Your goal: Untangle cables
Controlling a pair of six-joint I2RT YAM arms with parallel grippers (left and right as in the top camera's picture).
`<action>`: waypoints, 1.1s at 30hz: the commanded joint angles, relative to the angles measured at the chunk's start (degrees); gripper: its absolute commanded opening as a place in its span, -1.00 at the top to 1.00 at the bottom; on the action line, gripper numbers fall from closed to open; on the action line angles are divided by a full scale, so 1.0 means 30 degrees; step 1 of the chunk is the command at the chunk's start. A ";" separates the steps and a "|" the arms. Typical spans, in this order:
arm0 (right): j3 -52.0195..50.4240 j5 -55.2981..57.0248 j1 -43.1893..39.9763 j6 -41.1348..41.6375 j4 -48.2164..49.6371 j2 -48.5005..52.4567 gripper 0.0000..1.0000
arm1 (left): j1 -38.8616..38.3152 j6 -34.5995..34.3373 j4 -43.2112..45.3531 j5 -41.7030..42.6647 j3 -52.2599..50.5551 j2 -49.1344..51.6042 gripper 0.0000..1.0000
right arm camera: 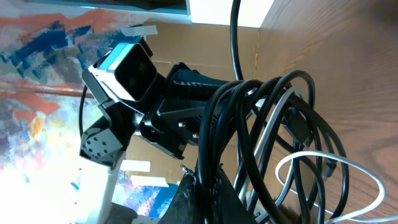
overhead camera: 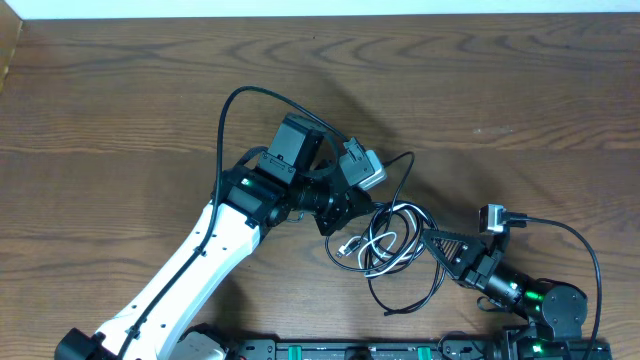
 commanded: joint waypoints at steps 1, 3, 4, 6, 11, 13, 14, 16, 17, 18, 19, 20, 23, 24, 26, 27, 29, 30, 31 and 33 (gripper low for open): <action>0.0000 -0.0248 -0.0029 0.0597 0.0138 -0.0087 0.97 | 0.0007 -0.0022 0.0146 -0.0095 -0.0007 -0.0284 0.66; 0.0000 -0.0248 -0.0029 0.0597 0.0138 -0.0087 0.97 | 0.0007 -0.0022 0.0226 -0.0087 -0.0007 -0.0284 0.66; 0.0000 -0.0255 -0.0029 0.0648 0.0138 -0.0087 0.97 | 0.0007 -0.0022 0.0284 -0.0087 -0.0007 -0.0284 0.66; 0.0000 -0.0328 -0.0022 0.0874 0.0138 -0.0087 0.98 | 0.0007 -0.0022 0.0342 -0.0080 0.0000 -0.0284 0.66; 0.0000 -0.0532 -0.0029 0.0933 0.0138 -0.0087 0.97 | -0.0415 -0.0022 0.0430 -0.0029 -0.0007 -0.0284 0.66; 0.0000 -0.0525 -0.0029 0.0933 0.0138 -0.0087 0.97 | -0.0787 -0.0022 0.0437 -0.0044 -0.0007 -0.0284 0.54; 0.0000 -0.0525 -0.0029 0.0933 0.0138 -0.0087 0.97 | -0.0882 -0.0022 0.0437 -0.0066 -0.0007 -0.0284 0.54; 0.0000 -0.0532 -0.0029 0.0933 0.0138 -0.0087 0.98 | -0.1078 -0.0022 0.0430 -0.0240 -0.0007 -0.0284 0.54; 0.0000 -0.0546 -0.0029 0.0933 0.0138 -0.0087 0.98 | -0.1078 -0.0022 0.0430 -0.0306 -0.0007 -0.0284 0.54; 0.0000 -0.0546 -0.0022 0.0933 0.0138 -0.0087 0.97 | -0.1078 -0.0022 0.0430 -0.0372 -0.0007 -0.0284 0.56; 0.0000 -0.0539 -0.0029 0.0925 0.0138 -0.0087 0.97 | -0.1078 -0.0015 0.0430 -0.0488 -0.0007 -0.0284 0.63; 0.0000 -0.0539 -0.0029 0.0933 0.0138 -0.0087 0.98 | -0.1078 -0.0015 0.0437 -0.0648 -0.0007 -0.0284 0.71; 0.0000 -0.0539 -0.0022 0.0933 0.0138 -0.0087 0.97 | -0.1078 -0.0022 0.0430 -0.0729 -0.0007 -0.0284 0.79; 0.0000 -0.0539 -0.0022 0.0933 0.0138 -0.0087 0.97 | -0.1078 -0.0029 0.0423 -0.0729 -0.0007 -0.0284 0.79; 0.0000 -0.0539 -0.0022 0.0933 0.0138 -0.0087 0.98 | -0.1078 -0.0029 0.0423 -0.0729 -0.0007 -0.0284 0.79; 0.0000 -0.0539 -0.0029 0.0940 0.0138 -0.0087 0.98 | -0.1078 -0.0022 0.0423 -0.0729 -0.0007 -0.0284 0.78; 0.0000 -0.0539 -0.0029 0.0940 0.0138 -0.0087 0.97 | -0.1078 -0.0022 0.0415 -0.0743 -0.0007 -0.0284 0.33; 0.0000 -0.0539 -0.0029 0.0947 0.0146 -0.0087 0.98 | -0.1078 -0.0022 0.0415 -0.0743 -0.0022 -0.0277 0.08; 0.0000 -0.0539 -0.0029 0.0969 0.0146 -0.0087 0.98 | -0.1078 -0.0022 0.0415 -0.0743 -0.0044 -0.0277 -0.07; 0.0000 -0.0546 -0.0022 0.1282 0.0146 -0.0087 0.97 | -0.1078 -0.0022 0.0423 -0.0809 -0.0102 -0.0277 -0.12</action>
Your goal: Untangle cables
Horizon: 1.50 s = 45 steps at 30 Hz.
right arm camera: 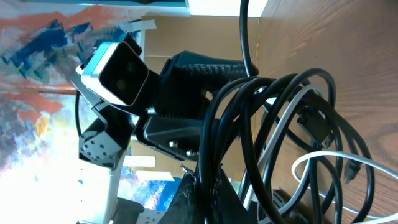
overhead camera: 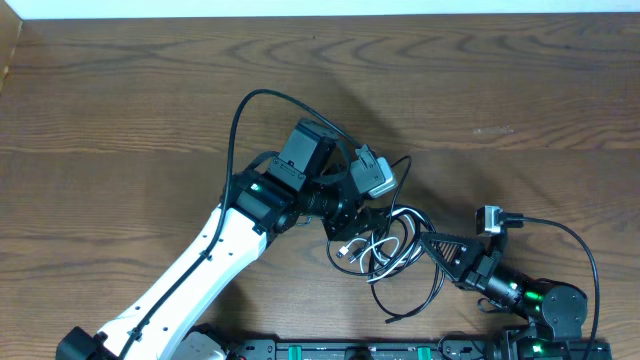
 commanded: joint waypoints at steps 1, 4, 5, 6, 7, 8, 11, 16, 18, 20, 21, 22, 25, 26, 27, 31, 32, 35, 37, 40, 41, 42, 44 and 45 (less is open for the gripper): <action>0.0000 -0.0044 -0.0022 0.0597 0.0197 -0.0087 0.98 | 0.0029 -0.0015 0.0015 -0.0335 -0.0138 -0.0277 -0.11; 0.0000 -0.0087 -0.0022 0.0641 0.0211 -0.0087 0.97 | 0.0029 -0.0015 0.0022 -0.0809 -0.0342 -0.0277 -0.11; 0.0000 -0.0117 -0.0029 0.0641 0.0211 -0.0087 0.97 | 0.0029 -0.0015 0.0022 -0.0918 -0.0379 -0.0270 -0.11; 0.0000 -0.0197 -0.0029 0.0648 0.0219 -0.0087 0.97 | 0.0029 -0.0015 0.0015 -0.0969 -0.0393 -0.0270 -0.11; 0.0000 -0.0328 -0.0022 0.0692 0.0219 -0.0087 0.98 | 0.0029 -0.0007 0.0029 -0.0969 -0.0415 -0.0270 -0.08; 0.0000 -0.0372 -0.0022 0.0787 0.0219 -0.0087 0.98 | 0.0029 -0.0015 0.0044 -0.0969 -0.0415 -0.0270 -0.05; 0.0000 -0.0627 -0.0022 0.1304 0.0342 -0.0087 0.97 | 0.0029 -0.0015 0.0153 -0.0969 -0.0415 -0.0270 0.08; 0.0000 -0.0685 -0.0022 0.1603 0.0787 -0.0087 0.98 | 0.0029 -0.0015 0.0189 -0.0962 -0.0415 -0.0226 0.11; 0.0000 -0.0685 -0.0022 0.1698 0.0794 -0.0087 0.98 | 0.0029 -0.0015 0.0189 -0.0962 -0.0415 -0.0124 0.19; 0.0000 -0.0692 -0.0022 0.1865 0.0794 -0.0087 0.97 | 0.0029 -0.0015 0.0182 -0.0954 -0.0415 0.0051 0.24; 0.0000 -0.0692 -0.0022 0.1865 0.0794 -0.0087 0.98 | 0.0029 -0.0022 0.0175 -0.0954 -0.0415 0.0189 0.28; 0.0000 -0.0699 -0.0022 0.1865 0.0794 -0.0087 0.98 | 0.0029 -0.0022 0.0175 -0.0954 -0.0415 0.0321 0.35; 0.0000 -0.0685 -0.0029 0.1851 0.0780 -0.0087 0.98 | 0.0029 -0.0015 0.0182 -0.0954 -0.0415 0.0794 0.78; 0.0000 -0.0685 -0.0029 0.1851 0.0772 -0.0087 0.97 | 0.0029 -0.0022 0.0182 -0.0954 -0.0415 0.0882 0.84; 0.0000 -0.0685 -0.0029 0.1843 0.0772 -0.0087 0.98 | 0.0029 -0.0022 0.0189 -0.0954 -0.0415 0.0940 0.85; 0.0000 -0.0386 -0.0029 0.1523 0.0765 -0.0087 0.95 | 0.0029 -0.0029 0.0313 -0.0721 -0.0415 0.0882 0.85; 0.0000 -0.0233 -0.0029 0.1231 0.0721 -0.0087 0.95 | 0.0029 -0.0036 0.0401 -0.0459 -0.0415 0.0845 0.85; 0.0000 0.0313 -0.0029 0.0022 0.0495 -0.0087 0.86 | 0.0073 -0.0597 0.0831 -0.0036 -0.0415 0.0714 0.85; 0.0000 0.0984 -0.0029 -0.1880 0.0211 -0.0087 0.80 | 0.0219 -0.1428 0.1209 -0.0044 -0.0408 0.0561 0.85; 0.0000 0.2361 -0.0029 -0.5661 -0.1253 -0.0087 0.73 | 0.0787 -0.2987 0.1770 -0.0051 -0.0408 0.0248 0.85; 0.0000 0.2849 -0.0029 -0.6987 -0.1960 -0.0087 0.74 | 0.1093 -0.3694 0.2040 -0.0087 -0.0408 0.0087 0.85; 0.0000 0.3483 -0.0029 -0.8342 -0.2878 -0.0087 0.75 | 0.1370 -0.4299 0.2251 -0.0102 -0.0408 -0.0066 0.86; 0.0000 0.4940 -0.0029 -1.0331 -0.4911 -0.0087 0.79 | 0.2106 -0.5501 0.2732 -0.0102 -0.0408 -0.0459 0.85; 0.0000 0.5901 -0.0029 -1.1242 -0.6193 -0.0087 0.81 | 0.2492 -0.6018 0.2965 -0.0102 -0.0408 -0.0663 0.85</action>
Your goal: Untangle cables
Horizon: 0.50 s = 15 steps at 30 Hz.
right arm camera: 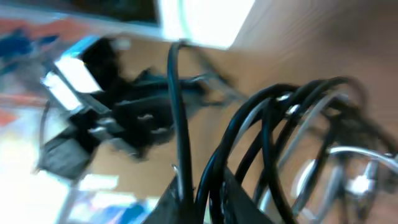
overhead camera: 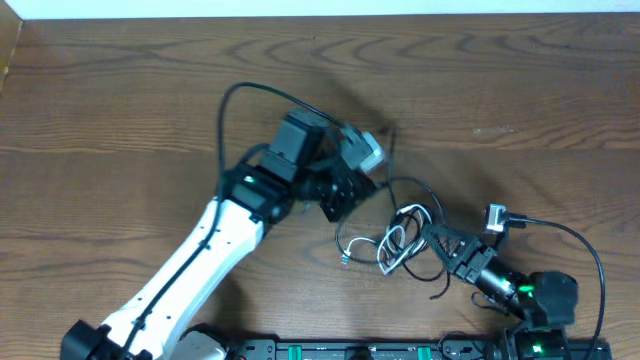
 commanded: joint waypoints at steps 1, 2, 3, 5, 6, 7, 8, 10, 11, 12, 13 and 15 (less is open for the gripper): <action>-0.0007 0.3905 -0.0029 -0.5668 -0.2594 -0.0080 0.85 | 0.1377 -0.3067 0.0670 0.0211 -0.0015 -0.1239 0.86; -0.0007 0.4677 -0.0022 -0.6200 -0.3504 -0.0080 0.86 | 0.1836 -0.3497 0.0903 0.0211 -0.0015 -0.1494 0.85; -0.0007 0.5472 -0.0029 -0.6805 -0.4430 -0.0080 0.87 | 0.2288 -0.3905 0.1107 0.0211 -0.0015 -0.1741 0.85; -0.0007 0.6003 -0.0029 -0.8313 -0.4779 -0.0007 0.89 | 0.3031 -0.4481 0.1341 0.0211 -0.0015 -0.2142 0.85; 0.0000 0.6317 -0.0029 -0.8757 -0.4809 0.0007 0.88 | 0.3672 -0.4838 0.1443 0.0211 -0.0015 -0.2448 0.85; 0.0000 0.6397 -0.0029 -0.8816 -0.4801 0.0015 0.88 | 0.3854 -0.4962 0.1443 0.0211 -0.0015 -0.2514 0.85; 0.0000 0.6827 -0.0029 -0.9129 -0.4794 0.0029 0.86 | 0.4495 -0.5435 0.1457 0.0211 -0.0015 -0.2725 0.85; 0.0000 0.7329 -0.0029 -0.9916 -0.4787 0.0044 0.81 | 0.5085 -0.6113 0.1472 0.0204 -0.0015 -0.2805 0.85; 0.0000 0.7694 -0.0029 -1.0316 -0.4794 0.0044 0.80 | 0.5413 -0.6623 0.1501 0.0197 -0.0022 -0.2805 0.85; 0.0000 0.8102 -0.0029 -1.0615 -0.4794 0.0044 0.79 | 0.5727 -0.7227 0.1523 0.0182 -0.0022 -0.2790 0.85; 0.0000 0.8604 -0.0029 -1.0630 -0.4787 0.0044 0.78 | 0.5982 -0.7847 0.1523 -0.0015 -0.0022 -0.2769 0.85; 0.0044 0.9347 -0.0029 -1.0622 -0.4772 0.0044 0.77 | 0.6455 -0.9683 0.1443 -0.1304 -0.0022 -0.2769 0.86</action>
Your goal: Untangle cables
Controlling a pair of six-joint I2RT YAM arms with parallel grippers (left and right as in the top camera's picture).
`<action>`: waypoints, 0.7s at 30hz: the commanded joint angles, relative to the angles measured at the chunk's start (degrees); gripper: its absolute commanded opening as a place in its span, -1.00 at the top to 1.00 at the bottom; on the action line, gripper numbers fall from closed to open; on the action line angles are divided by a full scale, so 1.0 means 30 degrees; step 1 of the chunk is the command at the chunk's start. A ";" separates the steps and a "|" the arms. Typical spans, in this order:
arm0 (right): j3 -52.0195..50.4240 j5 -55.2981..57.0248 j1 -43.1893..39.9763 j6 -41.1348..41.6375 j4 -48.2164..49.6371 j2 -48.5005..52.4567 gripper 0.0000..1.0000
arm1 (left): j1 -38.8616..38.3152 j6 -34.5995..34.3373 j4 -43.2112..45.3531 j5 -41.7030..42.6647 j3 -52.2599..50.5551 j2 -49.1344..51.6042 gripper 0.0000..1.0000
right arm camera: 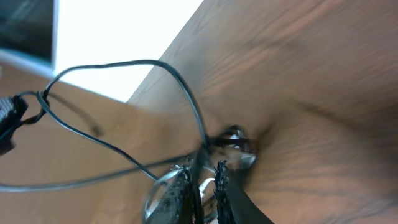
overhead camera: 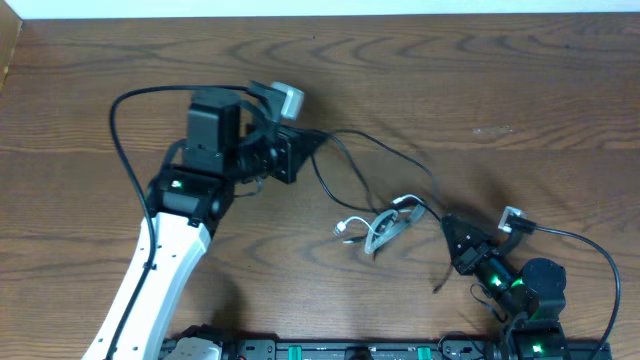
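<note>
A thin black cable runs stretched from my left gripper at the upper left down to my right gripper at the lower right. The left gripper appears shut on its end. A small knot of white and grey cable lies on the table just left of the right gripper. In the right wrist view the right gripper is shut on the black cable, which arcs away over the wood. The white cable knot lies just beyond the fingertips.
The wooden table spreads out on all sides. The left arm's own camera lead loops out to the left of the arm. The right arm's base sits near the front edge, beside the rail.
My left gripper has moved up and to the left, and the black cable is now drawn out long and nearly straight. The knot by the right gripper has shrunk. The right gripper shifted slightly right.
First, my left gripper was at a thick coil of black and white cables, with the right gripper shut on the coil's right side. Later the left sat deeper in the coil. Afterwards it stood farther back with the coil loosened, and now the black cable is stretched between both grippers.
</note>
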 commanded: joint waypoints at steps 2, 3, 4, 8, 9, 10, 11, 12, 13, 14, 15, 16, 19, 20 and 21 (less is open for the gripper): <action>0.0262 0.2601 -0.0029 -0.1734 -0.0022 0.0022 0.72 | 0.1137 -0.4328 0.0109 -0.2463 0.0102 -0.0277 0.85; 0.0452 0.2718 -0.0029 -0.2025 -0.0036 0.0029 0.70 | 0.1275 -0.4728 0.0146 -0.2805 0.0102 -0.0277 0.85; 0.0641 0.2827 -0.0029 -0.2229 -0.0066 0.0029 0.66 | 0.1377 -0.4954 0.0160 -0.2936 0.0102 -0.0277 0.85; 0.1909 0.3271 -0.0029 -0.2375 -0.0765 0.0328 0.58 | 0.1464 -0.5166 0.0095 -0.2929 0.0102 -0.0270 0.85; 0.2739 0.3264 -0.0029 -0.2514 -0.1341 0.0816 0.56 | 0.1457 -0.5391 -0.0029 -0.2929 0.0102 -0.0248 0.85; 0.3206 0.3264 -0.0022 -0.2521 -0.1690 0.1158 0.55 | 0.1457 -0.5668 -0.0168 -0.2936 0.0102 -0.0233 0.85; 0.3840 0.3191 -0.0022 -0.2630 -0.2157 0.1676 0.54 | 0.1464 -0.5989 -0.0306 -0.2936 0.0102 -0.0182 0.85; 0.4422 0.3031 -0.0022 -0.2776 -0.2616 0.2164 0.53 | 0.1457 -0.6309 -0.0437 -0.2936 0.0102 -0.0124 0.85; 0.5136 0.2783 -0.0022 -0.2863 -0.3242 0.2812 0.53 | 0.1464 -0.6747 -0.0619 -0.2936 0.0102 -0.0022 0.85; 0.5836 0.2484 -0.0022 -0.2863 -0.3934 0.3475 0.52 | 0.1457 -0.7147 -0.0736 -0.2936 0.0102 0.0058 0.86; 0.6586 0.2055 -0.0022 -0.2863 -0.4656 0.4218 0.51 | 0.1464 -0.7628 -0.0889 -0.2936 0.0102 0.0197 0.85; 0.7402 0.1428 -0.0015 -0.2885 -0.5413 0.5093 0.49 | 0.1464 -0.8123 -0.1013 -0.2943 0.0095 0.0364 0.85; 0.9369 -0.1122 0.0087 -0.3694 -0.6834 0.7548 0.31 | 0.1457 -0.9479 -0.1195 -0.2943 0.0095 0.0933 0.85; 0.9916 -0.2244 0.0204 -0.3927 -0.7045 0.8400 0.21 | 0.1457 -0.9908 -0.1202 -0.2943 0.0095 0.1151 0.85; 1.0331 -0.3592 0.0401 -0.4146 -0.6943 0.9289 0.07 | 0.1457 -1.0484 -0.1202 -0.2943 0.0087 0.1399 0.85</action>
